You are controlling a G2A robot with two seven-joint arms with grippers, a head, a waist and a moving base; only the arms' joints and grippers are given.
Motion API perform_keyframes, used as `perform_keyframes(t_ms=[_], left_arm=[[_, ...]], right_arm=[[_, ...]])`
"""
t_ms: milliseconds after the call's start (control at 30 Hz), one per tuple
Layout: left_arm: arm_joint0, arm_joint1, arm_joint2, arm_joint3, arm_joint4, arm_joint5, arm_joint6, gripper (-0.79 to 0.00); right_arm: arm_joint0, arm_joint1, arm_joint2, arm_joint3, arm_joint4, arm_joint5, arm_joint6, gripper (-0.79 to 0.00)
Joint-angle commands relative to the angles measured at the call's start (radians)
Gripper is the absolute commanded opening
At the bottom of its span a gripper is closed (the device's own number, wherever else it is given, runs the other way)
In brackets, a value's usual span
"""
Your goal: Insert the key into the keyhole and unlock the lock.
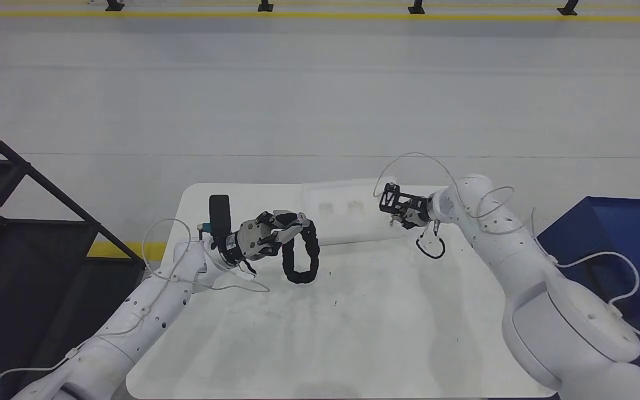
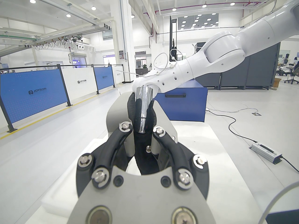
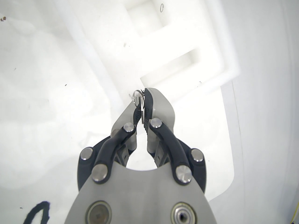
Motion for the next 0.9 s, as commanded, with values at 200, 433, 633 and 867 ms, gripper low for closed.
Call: perform_keyframes(t_ms=[200,433,633,867], left_arm=[[0.000,0.000,0.000,0.000,0.000,0.000,0.000,-0.785],[0.000,0.000,0.000,0.000,0.000,0.000,0.000,-0.785],[0.000,0.000,0.000,0.000,0.000,0.000,0.000,-0.785],[0.000,0.000,0.000,0.000,0.000,0.000,0.000,-0.785]], right_arm=[[0.010,0.018,0.017,-0.028,0.007,-0.030,0.020,-0.785],[-0.006,0.062,0.048,-0.094,0.019,-0.083,-0.017,-0.785],[-0.039,0.105,0.107,-0.166,0.088,-0.084,0.039,-0.785],[-0.098,0.166,0.222,-0.301,0.256,-0.068,0.221,-0.785]])
